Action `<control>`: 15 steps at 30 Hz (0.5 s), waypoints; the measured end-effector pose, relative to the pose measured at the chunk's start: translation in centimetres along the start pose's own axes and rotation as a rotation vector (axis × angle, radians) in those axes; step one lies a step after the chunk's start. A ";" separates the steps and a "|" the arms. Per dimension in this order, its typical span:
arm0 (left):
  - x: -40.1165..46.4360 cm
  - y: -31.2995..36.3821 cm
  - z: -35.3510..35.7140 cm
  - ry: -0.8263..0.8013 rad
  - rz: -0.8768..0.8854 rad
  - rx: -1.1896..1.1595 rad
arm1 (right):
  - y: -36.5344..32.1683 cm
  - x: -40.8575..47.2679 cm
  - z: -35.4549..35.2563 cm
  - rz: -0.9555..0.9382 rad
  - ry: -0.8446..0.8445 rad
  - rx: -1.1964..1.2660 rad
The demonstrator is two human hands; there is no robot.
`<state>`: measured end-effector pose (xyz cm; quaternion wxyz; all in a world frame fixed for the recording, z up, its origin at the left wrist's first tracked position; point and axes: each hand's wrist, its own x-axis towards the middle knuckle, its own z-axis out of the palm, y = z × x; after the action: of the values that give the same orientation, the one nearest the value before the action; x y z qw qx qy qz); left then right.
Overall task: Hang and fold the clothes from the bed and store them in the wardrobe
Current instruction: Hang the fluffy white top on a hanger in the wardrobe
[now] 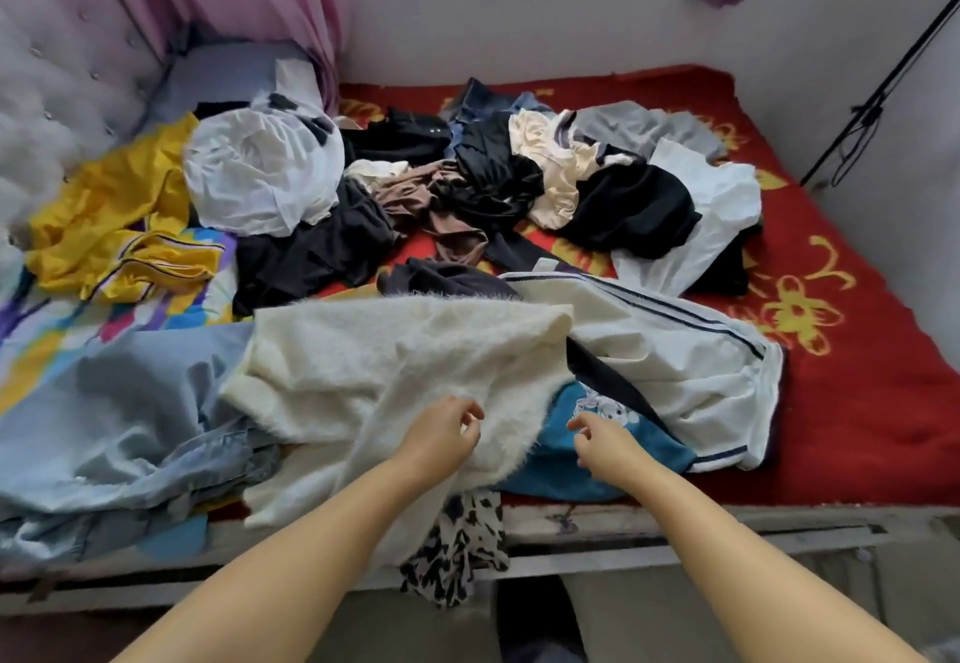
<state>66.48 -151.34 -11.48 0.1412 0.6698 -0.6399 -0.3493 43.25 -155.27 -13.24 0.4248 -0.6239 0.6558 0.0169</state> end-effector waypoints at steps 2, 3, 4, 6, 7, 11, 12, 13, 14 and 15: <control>3.9 0.5 0.4 -0.013 -0.030 0.002 | 0.4 3.7 -1.0 0.041 -0.019 0.024; 6.0 0.9 0.6 -0.021 -0.050 -0.001 | 0.6 5.7 -1.6 0.069 -0.024 0.036; 8.2 1.4 0.7 -0.031 -0.068 -0.004 | 0.8 7.6 -2.3 0.091 -0.029 0.035; 12.9 2.4 1.1 -0.058 -0.083 -0.004 | 1.2 11.4 -3.8 0.120 -0.052 0.013; 14.8 2.9 1.4 -0.070 -0.078 0.006 | 1.4 12.7 -4.2 0.127 -0.068 0.015; 21.8 3.1 3.9 -0.083 -0.091 0.096 | 2.2 18.0 -4.3 0.170 -0.120 0.029; 23.3 2.9 4.6 -0.074 -0.097 0.143 | 2.3 19.3 -4.0 0.178 -0.128 0.030; 24.7 2.6 5.3 -0.072 -0.101 0.202 | 2.2 20.3 -3.6 0.187 -0.138 0.043; 25.9 2.2 5.9 -0.083 -0.100 0.263 | 2.2 21.3 -3.1 0.197 -0.147 0.069; 27.1 1.8 6.6 -0.116 -0.102 0.324 | 2.1 22.2 -2.6 0.216 -0.157 0.102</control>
<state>59.19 -175.81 -22.84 -0.0237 0.6942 -0.6600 -0.2861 43.18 -174.02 -25.51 0.5018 -0.5241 0.6837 0.0779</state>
